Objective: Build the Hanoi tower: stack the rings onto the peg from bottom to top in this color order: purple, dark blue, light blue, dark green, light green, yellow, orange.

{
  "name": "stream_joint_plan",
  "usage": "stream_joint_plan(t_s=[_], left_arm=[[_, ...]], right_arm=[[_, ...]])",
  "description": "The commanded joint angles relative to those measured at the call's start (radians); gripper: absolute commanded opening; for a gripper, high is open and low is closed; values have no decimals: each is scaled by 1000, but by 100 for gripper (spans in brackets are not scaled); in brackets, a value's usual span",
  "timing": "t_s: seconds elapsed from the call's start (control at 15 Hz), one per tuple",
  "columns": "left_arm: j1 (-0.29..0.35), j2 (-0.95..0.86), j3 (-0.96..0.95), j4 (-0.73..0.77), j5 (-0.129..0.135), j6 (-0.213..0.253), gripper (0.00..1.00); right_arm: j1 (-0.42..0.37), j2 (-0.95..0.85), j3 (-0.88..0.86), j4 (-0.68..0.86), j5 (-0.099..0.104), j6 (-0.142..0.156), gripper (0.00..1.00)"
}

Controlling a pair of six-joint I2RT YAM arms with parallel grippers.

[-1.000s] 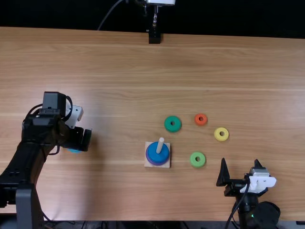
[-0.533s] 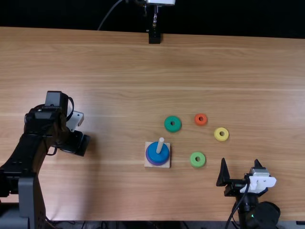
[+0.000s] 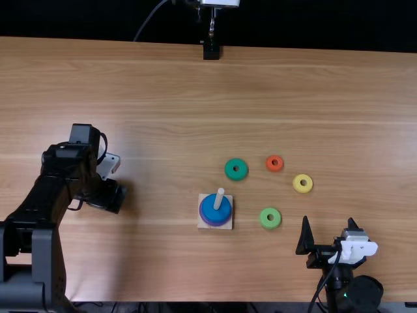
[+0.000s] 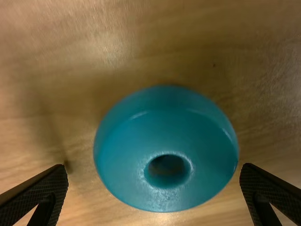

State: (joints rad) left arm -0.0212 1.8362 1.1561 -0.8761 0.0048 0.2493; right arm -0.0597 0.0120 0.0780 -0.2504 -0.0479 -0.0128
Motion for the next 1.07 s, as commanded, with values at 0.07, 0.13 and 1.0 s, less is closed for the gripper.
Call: stream_joint_plan(t_s=[0.07, 0.13, 1.0], left_arm=[[-26, 21, 42, 2, 4, 8, 100], [-28, 23, 44, 0, 6, 8, 100], [-51, 47, 42, 0, 17, 14, 48]], right_arm=[[-6, -12, -67, -71, 2, 9, 100], [-6, -12, -67, -71, 2, 7, 100], [-6, -12, -67, -71, 2, 7, 100]])
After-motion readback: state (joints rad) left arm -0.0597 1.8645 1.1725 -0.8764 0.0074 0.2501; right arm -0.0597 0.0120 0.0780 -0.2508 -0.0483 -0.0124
